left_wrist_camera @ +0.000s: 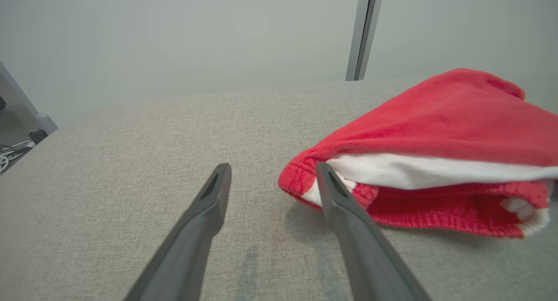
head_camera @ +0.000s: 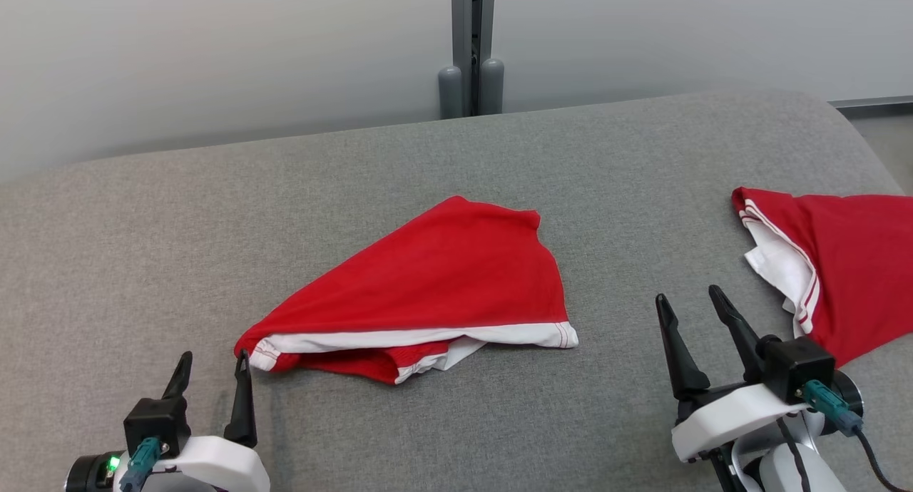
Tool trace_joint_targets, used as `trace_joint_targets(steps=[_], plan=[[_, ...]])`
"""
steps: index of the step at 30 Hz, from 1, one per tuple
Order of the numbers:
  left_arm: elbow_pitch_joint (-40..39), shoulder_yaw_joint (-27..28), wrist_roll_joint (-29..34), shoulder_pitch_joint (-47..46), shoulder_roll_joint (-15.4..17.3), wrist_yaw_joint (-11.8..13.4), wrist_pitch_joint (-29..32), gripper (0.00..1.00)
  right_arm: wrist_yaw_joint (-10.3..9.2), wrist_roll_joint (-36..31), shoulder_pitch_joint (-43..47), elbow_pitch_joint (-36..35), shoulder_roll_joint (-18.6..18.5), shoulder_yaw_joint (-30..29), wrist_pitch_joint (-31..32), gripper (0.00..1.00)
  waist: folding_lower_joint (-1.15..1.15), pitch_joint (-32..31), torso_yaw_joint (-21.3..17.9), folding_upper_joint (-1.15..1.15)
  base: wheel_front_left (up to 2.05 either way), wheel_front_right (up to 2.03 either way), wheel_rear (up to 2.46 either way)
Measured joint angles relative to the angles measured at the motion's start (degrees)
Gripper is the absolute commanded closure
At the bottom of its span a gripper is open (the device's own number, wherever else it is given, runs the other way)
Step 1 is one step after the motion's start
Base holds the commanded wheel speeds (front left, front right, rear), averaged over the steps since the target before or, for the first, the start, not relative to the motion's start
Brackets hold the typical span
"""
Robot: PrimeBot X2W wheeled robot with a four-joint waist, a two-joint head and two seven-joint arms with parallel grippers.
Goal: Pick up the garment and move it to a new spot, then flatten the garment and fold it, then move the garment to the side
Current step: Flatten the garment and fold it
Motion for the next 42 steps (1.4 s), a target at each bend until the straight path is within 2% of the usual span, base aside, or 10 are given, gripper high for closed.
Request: trace_joint_targets(steps=[5,13,28,42], plan=[[-4.7,2.6,1.2,3.3,-1.8,0.7,0.0,0.00,0.00,-0.2,1.8,-2.6,0.0,0.9,0.0,0.00,0.00,-1.3,-0.1,0.00,0.00,0.00,0.00],[-5.4,3.5,2.7,6.6,-3.3,0.5,0.0,0.00,0.00,-0.6,4.7,-1.7,0.0,2.3,0.0,0.00,0.00,-3.7,0.9,0.00,0.00,0.00,0.00],[-4.6,3.2,3.0,8.5,-3.7,-0.1,0.0,0.00,0.00,0.0,6.2,1.2,0.0,1.5,0.0,0.00,0.00,-4.3,4.7,0.00,0.00,0.00,0.00],[-4.8,0.6,1.4,8.3,-3.7,-0.4,0.0,0.00,0.00,0.5,5.6,2.9,0.0,2.8,0.0,0.00,0.00,-3.2,4.7,0.00,0.00,0.00,0.00]])
